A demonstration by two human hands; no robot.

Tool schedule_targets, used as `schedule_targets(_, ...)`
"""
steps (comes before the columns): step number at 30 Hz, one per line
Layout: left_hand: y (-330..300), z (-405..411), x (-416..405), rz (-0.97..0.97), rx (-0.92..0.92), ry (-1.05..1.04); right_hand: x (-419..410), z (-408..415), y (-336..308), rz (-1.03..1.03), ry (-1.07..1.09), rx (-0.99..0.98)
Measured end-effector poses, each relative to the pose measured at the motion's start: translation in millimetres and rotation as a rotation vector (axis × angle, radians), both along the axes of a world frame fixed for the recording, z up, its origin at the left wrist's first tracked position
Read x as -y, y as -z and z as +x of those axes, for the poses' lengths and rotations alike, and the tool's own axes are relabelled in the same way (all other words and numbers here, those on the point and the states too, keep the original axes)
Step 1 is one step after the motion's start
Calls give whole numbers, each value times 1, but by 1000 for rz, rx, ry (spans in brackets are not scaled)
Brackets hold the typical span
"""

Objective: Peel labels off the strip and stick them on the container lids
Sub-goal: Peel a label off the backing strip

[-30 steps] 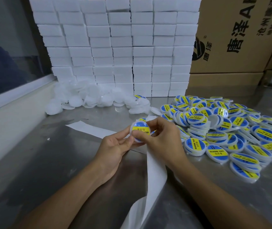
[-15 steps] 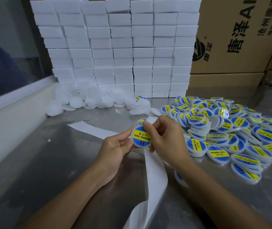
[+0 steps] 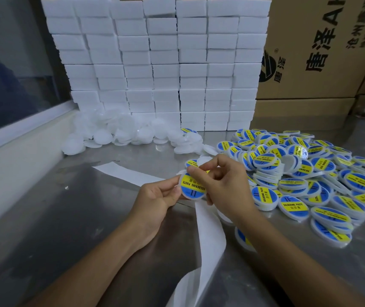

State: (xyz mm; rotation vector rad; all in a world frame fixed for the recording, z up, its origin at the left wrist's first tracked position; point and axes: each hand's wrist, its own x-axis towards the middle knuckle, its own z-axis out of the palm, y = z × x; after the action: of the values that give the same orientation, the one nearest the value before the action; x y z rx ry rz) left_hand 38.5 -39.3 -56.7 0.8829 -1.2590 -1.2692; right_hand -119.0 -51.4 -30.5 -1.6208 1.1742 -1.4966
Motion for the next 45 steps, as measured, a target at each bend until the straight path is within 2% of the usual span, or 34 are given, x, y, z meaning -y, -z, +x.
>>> schedule_targets(3,-2,0,0,20,-64,-9,2,1,6,12,-9,-55)
schedule_targets(9,-3,2,1,63,-133,-28,1,-6,5,55,-172,-167)
schedule_targets(13,-4,1,0,73,-142,-39,-1,-5,0,64,-193,-59)
schedule_targets(16,-3,-2,-2,36,-79,-24,-1,-5,0,34,-73,-25)
schedule_targets(20,-3,-2,-2,46,-109,-41,0,-1,5,2,73,-201)
schedule_targets(23,-5,-2,-2,43,-169,1,-2,-2,5,-54,-14,-275)
schedule_targets(26,-6,-2,-3,45,-214,15,-4,-4,4,-177,-48,-451)
schedule_targets(29,-4,-3,-3,21,-148,-50,-2,-7,0,-206,-24,-482)
schedule_targets(31,-4,-4,-5,-39,25,-147,3,-16,-4,-206,52,-497)
schedule_targets(34,0,-11,-8,-140,327,-243,15,-42,-7,-223,327,-484)
schedule_targets(38,1,-15,-12,-215,599,-223,29,-80,-3,-149,626,-556)
schedule_targets(42,0,-10,-11,-201,582,-174,37,-98,7,-49,735,-620)
schedule_targets(45,-3,-6,-8,-108,346,-151,42,-101,12,33,731,-692)
